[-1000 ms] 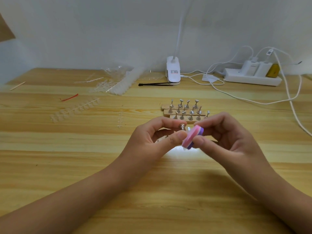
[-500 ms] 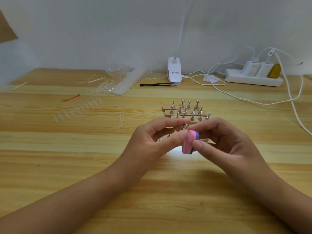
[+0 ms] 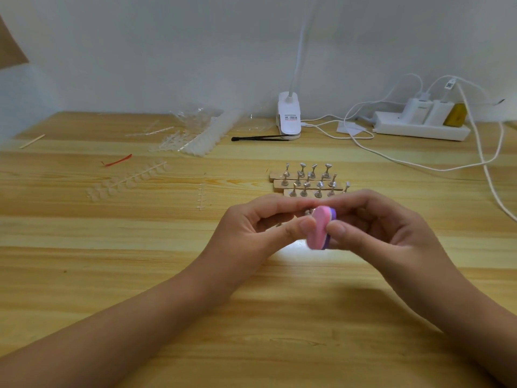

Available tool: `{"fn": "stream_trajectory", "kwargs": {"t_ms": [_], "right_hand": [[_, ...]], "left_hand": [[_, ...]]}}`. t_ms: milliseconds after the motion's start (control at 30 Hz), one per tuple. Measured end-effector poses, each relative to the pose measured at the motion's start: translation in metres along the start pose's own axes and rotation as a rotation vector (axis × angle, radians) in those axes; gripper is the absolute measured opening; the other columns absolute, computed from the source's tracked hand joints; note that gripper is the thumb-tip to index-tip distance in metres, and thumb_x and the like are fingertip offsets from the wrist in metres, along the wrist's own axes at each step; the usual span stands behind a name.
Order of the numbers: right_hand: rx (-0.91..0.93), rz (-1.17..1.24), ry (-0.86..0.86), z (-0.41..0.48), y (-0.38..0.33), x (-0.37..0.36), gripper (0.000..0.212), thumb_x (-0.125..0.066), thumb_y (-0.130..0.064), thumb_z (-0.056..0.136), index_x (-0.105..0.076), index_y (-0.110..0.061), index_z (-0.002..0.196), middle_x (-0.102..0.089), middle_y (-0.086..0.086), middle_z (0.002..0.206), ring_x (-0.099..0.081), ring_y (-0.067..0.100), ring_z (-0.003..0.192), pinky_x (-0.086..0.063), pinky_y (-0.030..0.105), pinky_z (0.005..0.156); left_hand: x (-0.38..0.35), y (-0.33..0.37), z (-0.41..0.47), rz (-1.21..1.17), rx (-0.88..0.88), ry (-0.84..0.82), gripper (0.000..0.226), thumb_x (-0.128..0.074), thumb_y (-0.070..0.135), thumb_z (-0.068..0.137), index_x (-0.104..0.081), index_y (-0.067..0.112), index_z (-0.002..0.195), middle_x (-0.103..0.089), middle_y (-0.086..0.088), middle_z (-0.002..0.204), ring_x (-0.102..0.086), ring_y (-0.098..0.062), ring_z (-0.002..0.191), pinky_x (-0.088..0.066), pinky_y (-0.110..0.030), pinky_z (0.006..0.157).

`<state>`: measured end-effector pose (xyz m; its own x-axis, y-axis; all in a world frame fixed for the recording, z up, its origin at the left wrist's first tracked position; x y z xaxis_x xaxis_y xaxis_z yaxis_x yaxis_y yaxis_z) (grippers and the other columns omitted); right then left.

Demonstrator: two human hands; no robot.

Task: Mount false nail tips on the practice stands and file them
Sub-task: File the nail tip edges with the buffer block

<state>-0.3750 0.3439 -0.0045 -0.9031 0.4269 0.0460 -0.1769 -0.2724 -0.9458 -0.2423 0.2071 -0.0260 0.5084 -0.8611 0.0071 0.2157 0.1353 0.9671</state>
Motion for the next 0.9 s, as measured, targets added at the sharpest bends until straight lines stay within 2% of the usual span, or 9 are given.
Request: {"fn": "stream_trajectory", "kwargs": {"t_ms": [67, 200, 300, 433, 533, 633, 733, 833, 900], "right_hand": [[0.023, 0.011, 0.061, 0.0006, -0.0006, 0.0014, 0.022, -0.069, -0.021, 0.078, -0.072, -0.020, 0.099, -0.074, 0.006, 0.095, -0.072, 0.019, 0.088, -0.058, 0.028, 0.077], [-0.015, 0.005, -0.063, -0.0005, 0.0017, -0.0011, 0.022, -0.069, -0.014, 0.082, -0.068, -0.012, 0.103, -0.072, 0.011, 0.097, -0.072, 0.024, 0.090, -0.058, 0.028, 0.078], [0.044, -0.009, 0.006, -0.0006, 0.0021, 0.0001, 0.024, -0.069, -0.015, 0.083, -0.065, -0.011, 0.107, -0.071, 0.012, 0.098, -0.071, 0.027, 0.089, -0.058, 0.032, 0.079], [0.031, -0.023, -0.042, 0.0006, 0.0021, 0.0010, 0.020, -0.071, -0.017, 0.082, -0.065, -0.014, 0.100, -0.071, 0.012, 0.095, -0.071, 0.026, 0.088, -0.059, 0.035, 0.079], [0.048, -0.036, 0.006, 0.0010, 0.0013, 0.0031, 0.022, -0.074, -0.020, 0.080, -0.066, -0.014, 0.100, -0.071, 0.012, 0.095, -0.071, 0.026, 0.088, -0.059, 0.031, 0.077], [-0.006, -0.027, -0.069, 0.0011, 0.0024, 0.0010, 0.022, -0.076, -0.024, 0.081, -0.065, -0.014, 0.097, -0.071, 0.013, 0.094, -0.071, 0.028, 0.088, -0.059, 0.036, 0.079], [0.014, -0.026, -0.008, 0.0006, 0.0017, 0.0026, 0.022, -0.076, -0.023, 0.080, -0.065, -0.014, 0.097, -0.071, 0.013, 0.094, -0.071, 0.027, 0.086, -0.058, 0.030, 0.077], [-0.038, -0.002, -0.073, 0.0005, 0.0016, 0.0013, 0.023, -0.072, -0.024, 0.077, -0.065, -0.013, 0.095, -0.072, 0.013, 0.094, -0.072, 0.026, 0.087, -0.059, 0.031, 0.077], [-0.016, -0.004, -0.028, 0.0008, 0.0022, 0.0019, 0.021, -0.072, -0.024, 0.077, -0.066, -0.015, 0.095, -0.072, 0.011, 0.094, -0.072, 0.025, 0.087, -0.059, 0.030, 0.077]], "left_hand": [[-0.0009, -0.0001, 0.0004, -0.012, -0.002, -0.010, 0.035, -0.069, 0.023, 0.083, -0.073, 0.011, 0.116, -0.072, -0.008, 0.115, -0.068, -0.021, 0.110, -0.054, -0.036, 0.096], [-0.0012, -0.0001, 0.0005, -0.032, -0.008, -0.003, 0.033, -0.069, 0.020, 0.083, -0.073, 0.009, 0.113, -0.073, -0.006, 0.112, -0.069, -0.018, 0.108, -0.054, -0.027, 0.090], [-0.0008, -0.0005, 0.0003, -0.042, -0.006, -0.008, 0.031, -0.071, 0.022, 0.084, -0.074, 0.009, 0.112, -0.072, -0.008, 0.111, -0.069, -0.020, 0.107, -0.055, -0.031, 0.093], [0.0001, -0.0016, 0.0011, 0.014, -0.004, 0.011, 0.028, -0.075, 0.021, 0.082, -0.076, 0.015, 0.110, -0.070, -0.006, 0.109, -0.066, -0.025, 0.109, -0.051, -0.047, 0.100], [-0.0003, -0.0013, 0.0014, 0.035, -0.001, 0.006, 0.032, -0.075, 0.031, 0.079, -0.076, 0.021, 0.110, -0.068, -0.008, 0.109, -0.064, -0.031, 0.109, -0.048, -0.055, 0.100], [0.0001, -0.0010, 0.0008, 0.040, 0.000, 0.015, 0.034, -0.073, 0.034, 0.078, -0.076, 0.022, 0.109, -0.069, -0.002, 0.106, -0.064, -0.027, 0.109, -0.049, -0.053, 0.099], [0.0007, -0.0016, 0.0007, 0.017, 0.008, 0.011, 0.033, -0.073, 0.032, 0.079, -0.076, 0.022, 0.110, -0.069, -0.004, 0.107, -0.065, -0.027, 0.110, -0.050, -0.052, 0.100], [0.0004, -0.0022, 0.0010, 0.049, -0.001, 0.011, 0.030, -0.075, 0.023, 0.083, -0.075, 0.017, 0.112, -0.070, -0.005, 0.110, -0.066, -0.023, 0.110, -0.050, -0.048, 0.101], [-0.0001, -0.0024, 0.0017, 0.013, 0.011, 0.007, 0.031, -0.071, 0.019, 0.084, -0.073, 0.013, 0.114, -0.072, -0.008, 0.113, -0.067, -0.023, 0.110, -0.052, -0.046, 0.101]]}}
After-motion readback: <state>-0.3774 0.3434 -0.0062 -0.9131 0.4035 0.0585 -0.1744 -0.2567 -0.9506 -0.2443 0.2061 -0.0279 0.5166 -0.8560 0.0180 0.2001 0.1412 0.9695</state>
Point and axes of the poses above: each hand's wrist, its own z-axis towards the middle knuckle, its own x-axis out of the back of the hand, y = z × x, the point moved 1 cm from there along z, towards the middle knuckle
